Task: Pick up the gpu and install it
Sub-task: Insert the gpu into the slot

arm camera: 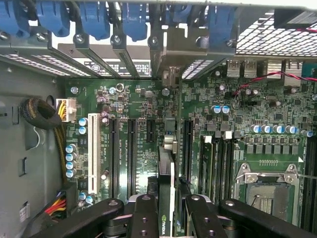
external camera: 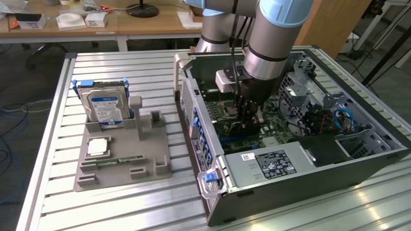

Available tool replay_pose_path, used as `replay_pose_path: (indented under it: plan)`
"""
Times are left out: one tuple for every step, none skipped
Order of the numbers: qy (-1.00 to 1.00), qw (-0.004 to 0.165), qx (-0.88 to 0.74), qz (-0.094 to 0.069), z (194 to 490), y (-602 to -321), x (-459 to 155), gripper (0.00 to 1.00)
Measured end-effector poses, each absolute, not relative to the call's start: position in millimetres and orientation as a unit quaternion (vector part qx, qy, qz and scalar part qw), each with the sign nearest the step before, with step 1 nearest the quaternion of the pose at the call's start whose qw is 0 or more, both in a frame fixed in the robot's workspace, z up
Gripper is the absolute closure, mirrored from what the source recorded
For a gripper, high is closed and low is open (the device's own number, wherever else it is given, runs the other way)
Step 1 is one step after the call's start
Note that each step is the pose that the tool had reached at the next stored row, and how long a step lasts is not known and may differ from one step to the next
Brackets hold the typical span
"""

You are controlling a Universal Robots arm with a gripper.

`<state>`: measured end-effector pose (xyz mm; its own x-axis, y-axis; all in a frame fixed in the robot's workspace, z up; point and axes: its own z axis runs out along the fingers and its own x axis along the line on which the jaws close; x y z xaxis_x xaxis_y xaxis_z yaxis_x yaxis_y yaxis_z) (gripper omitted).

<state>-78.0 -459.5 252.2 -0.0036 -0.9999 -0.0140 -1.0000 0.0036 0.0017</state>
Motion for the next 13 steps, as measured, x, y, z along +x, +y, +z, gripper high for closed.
replay_pose_path:
  plan:
    - [0.708,0.004,-0.706,0.006,252.2,-459.5,-78.0,0.74]
    - [0.708,0.004,-0.706,0.006,252.2,-459.5,-78.0,0.74]
    - [0.708,0.004,-0.706,0.006,252.2,-459.5,-78.0,0.74]
    - [0.708,0.004,-0.706,0.006,252.1,-459.5,-78.0,0.74]
    - [0.708,0.004,-0.706,0.006,252.1,-459.5,-78.0,0.74]
    - [0.708,0.004,-0.706,0.006,252.1,-459.5,-78.0,0.74]
    - [0.708,0.004,-0.706,0.006,252.1,-459.5,-78.0,0.74]
    - [0.708,0.004,-0.706,0.006,252.1,-459.5,-78.0,0.74]
    - [0.708,0.004,-0.706,0.006,252.1,-459.5,-78.0,0.74]
    - [0.708,0.004,-0.706,0.006,252.1,-459.5,-78.0,0.74]
    - [0.708,0.004,-0.706,0.006,252.1,-459.5,-77.9,0.74]
    - [0.708,0.004,-0.706,0.006,252.1,-459.5,-77.8,0.74]
    - [0.708,0.004,-0.706,0.006,252.0,-459.5,-77.8,0.74]
